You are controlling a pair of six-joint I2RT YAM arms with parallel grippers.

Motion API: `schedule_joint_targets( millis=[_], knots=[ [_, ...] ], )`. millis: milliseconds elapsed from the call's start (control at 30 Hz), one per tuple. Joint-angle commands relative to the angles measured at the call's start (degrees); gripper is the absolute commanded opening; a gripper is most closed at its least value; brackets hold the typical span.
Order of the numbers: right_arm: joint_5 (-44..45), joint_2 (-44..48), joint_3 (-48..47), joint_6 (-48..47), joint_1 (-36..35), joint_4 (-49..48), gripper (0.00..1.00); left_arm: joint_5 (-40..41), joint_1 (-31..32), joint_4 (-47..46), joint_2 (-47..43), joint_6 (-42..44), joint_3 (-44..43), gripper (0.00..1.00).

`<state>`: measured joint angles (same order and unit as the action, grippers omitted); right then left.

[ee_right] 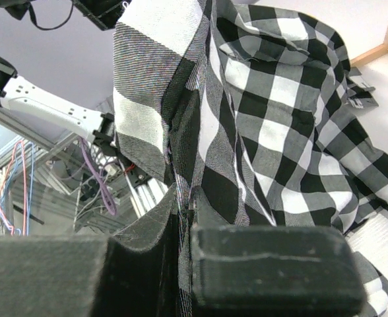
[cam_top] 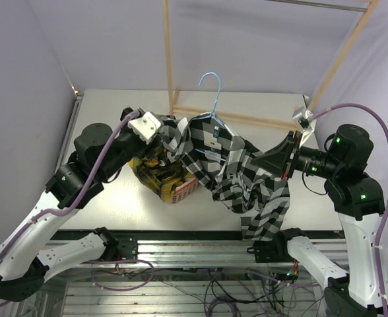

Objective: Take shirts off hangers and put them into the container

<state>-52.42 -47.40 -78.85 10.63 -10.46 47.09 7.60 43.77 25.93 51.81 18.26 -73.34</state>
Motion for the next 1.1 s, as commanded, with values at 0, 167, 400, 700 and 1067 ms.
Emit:
schedule_joint_targets(
  millis=[0,167,400,700,1067],
  knots=[
    [-3.9,0.5,1.2,0.3,0.1,-3.6,0.0,3.2,0.4,-2.2,0.3,3.2,1.5,0.73],
    [-5.6,0.6,1.3,0.4,0.1,-3.8,0.0,2.5,1.0,-4.2,1.9,4.7,1.2,0.74],
    [-5.3,0.5,0.6,0.0,0.1,-2.6,0.0,0.9,3.6,-6.1,5.1,5.4,0.3,0.72],
    [-2.0,0.8,-0.6,-0.7,0.2,-0.3,0.0,1.5,7.1,-15.0,7.1,6.9,4.5,0.61],
    [12.1,-1.0,-4.0,-2.5,0.1,4.7,0.0,3.3,7.3,-16.2,11.7,7.0,2.9,0.07]
  ],
)
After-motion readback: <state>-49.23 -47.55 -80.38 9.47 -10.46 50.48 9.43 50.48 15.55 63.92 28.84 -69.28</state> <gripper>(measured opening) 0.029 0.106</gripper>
